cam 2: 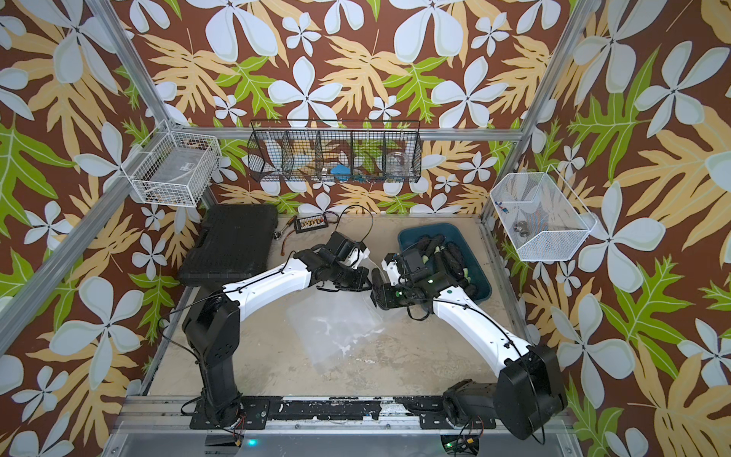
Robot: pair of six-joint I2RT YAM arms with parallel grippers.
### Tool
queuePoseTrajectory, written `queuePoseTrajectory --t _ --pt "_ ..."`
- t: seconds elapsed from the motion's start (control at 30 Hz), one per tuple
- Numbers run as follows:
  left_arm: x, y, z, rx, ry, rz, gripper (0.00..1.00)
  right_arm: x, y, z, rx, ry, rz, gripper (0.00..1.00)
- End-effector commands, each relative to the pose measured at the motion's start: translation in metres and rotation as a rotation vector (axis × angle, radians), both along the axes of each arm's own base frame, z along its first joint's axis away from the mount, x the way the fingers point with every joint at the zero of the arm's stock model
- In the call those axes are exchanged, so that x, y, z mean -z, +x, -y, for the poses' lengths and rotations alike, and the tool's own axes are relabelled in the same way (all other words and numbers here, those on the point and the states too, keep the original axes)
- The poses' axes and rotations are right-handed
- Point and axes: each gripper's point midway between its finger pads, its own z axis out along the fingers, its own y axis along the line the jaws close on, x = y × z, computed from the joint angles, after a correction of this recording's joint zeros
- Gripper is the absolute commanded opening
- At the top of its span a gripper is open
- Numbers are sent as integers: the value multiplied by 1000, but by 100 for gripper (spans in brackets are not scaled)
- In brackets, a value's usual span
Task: Place the eggplant in a zip-top bag and seal the zipper
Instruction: Place the eggplant in the zipper food storage bag.
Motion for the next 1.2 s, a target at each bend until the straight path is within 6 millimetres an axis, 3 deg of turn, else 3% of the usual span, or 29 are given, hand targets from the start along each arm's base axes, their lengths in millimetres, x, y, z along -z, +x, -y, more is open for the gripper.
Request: queuePoseTrajectory --t 0.0,0.13,0.33,0.47,0.7,0.87,1.0,1.17 --pt "0 -4 5 21 -31 -14 2 -15 6 -12 -20 32 49 33" --pt "-7 -10 6 44 -49 -12 2 -6 9 -16 2 54 46 36" --pt "-26 -15 6 54 -91 1 2 29 11 -14 31 30 18 37" --pt "-29 -18 6 60 -101 -7 2 32 19 -11 64 16 33 41" --pt "-14 -15 0 28 -65 -21 2 5 12 -41 -12 129 79 60" --pt "-4 -5 -11 -11 -41 -24 2 -11 12 -21 10 70 142 69" --pt "-2 -1 -13 -30 -48 -31 2 -19 14 -3 41 63 162 66" --pt "-2 1 -10 -36 -56 -38 2 1 3 -3 16 63 99 37"
